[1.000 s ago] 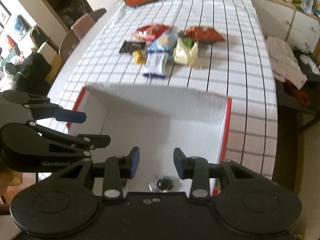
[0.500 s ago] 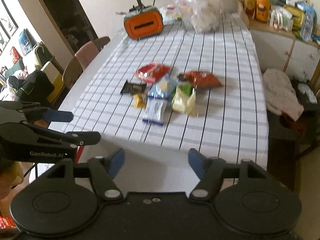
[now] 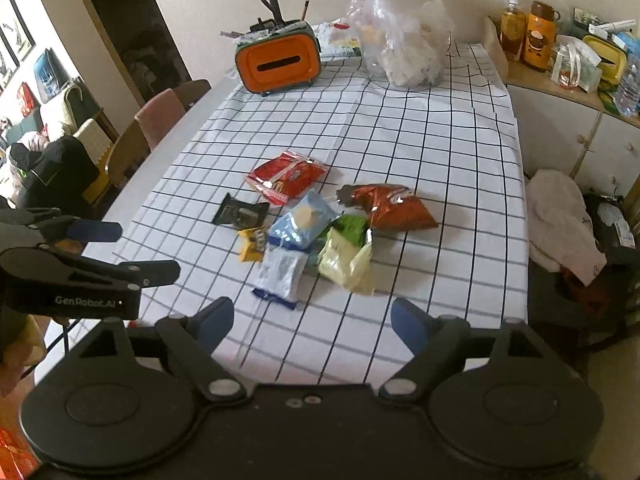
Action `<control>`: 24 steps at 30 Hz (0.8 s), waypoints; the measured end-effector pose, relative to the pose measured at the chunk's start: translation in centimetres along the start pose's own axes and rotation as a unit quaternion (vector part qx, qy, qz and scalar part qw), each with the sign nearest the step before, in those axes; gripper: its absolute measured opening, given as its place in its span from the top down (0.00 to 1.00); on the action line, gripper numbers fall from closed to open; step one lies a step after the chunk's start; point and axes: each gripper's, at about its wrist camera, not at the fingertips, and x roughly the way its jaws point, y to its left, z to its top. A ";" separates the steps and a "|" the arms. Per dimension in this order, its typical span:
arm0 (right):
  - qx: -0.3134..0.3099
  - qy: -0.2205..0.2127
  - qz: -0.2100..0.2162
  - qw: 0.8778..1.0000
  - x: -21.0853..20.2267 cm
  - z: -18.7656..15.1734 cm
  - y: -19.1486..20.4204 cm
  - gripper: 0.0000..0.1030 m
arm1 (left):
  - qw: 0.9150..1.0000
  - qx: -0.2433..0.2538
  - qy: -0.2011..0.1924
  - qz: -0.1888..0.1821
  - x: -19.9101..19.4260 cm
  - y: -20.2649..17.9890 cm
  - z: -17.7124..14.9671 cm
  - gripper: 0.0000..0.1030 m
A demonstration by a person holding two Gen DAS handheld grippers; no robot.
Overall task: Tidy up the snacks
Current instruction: 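Grasp the white-blue packet with the left tool while the right tool grasps the pale yellow bag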
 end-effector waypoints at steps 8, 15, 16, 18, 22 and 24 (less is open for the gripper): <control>-0.003 0.036 -0.009 0.999 4.8 3.6 -2.2 0.17 | 0.999 0.017 0.051 -0.001 4.7 -1.2 2.5 0.18; 0.021 0.085 -0.003 0.996 10.2 4.5 -3.6 0.17 | 0.994 0.018 0.110 -0.001 9.1 -2.6 3.2 0.18; 0.026 0.091 -0.004 0.996 10.9 4.6 -3.9 0.17 | 0.993 0.019 0.116 0.001 9.6 -2.9 3.2 0.18; 0.036 0.101 -0.003 0.994 12.1 4.7 -4.3 0.17 | 0.991 0.017 0.133 0.000 10.9 -3.1 3.5 0.18; 0.056 0.115 0.007 0.992 14.1 4.9 -5.0 0.18 | 0.985 -0.006 0.170 -0.005 13.5 -2.8 4.0 0.18; 0.064 0.123 0.011 0.990 15.1 5.0 -5.2 0.18 | 0.983 -0.011 0.182 -0.004 14.6 -2.9 4.1 0.18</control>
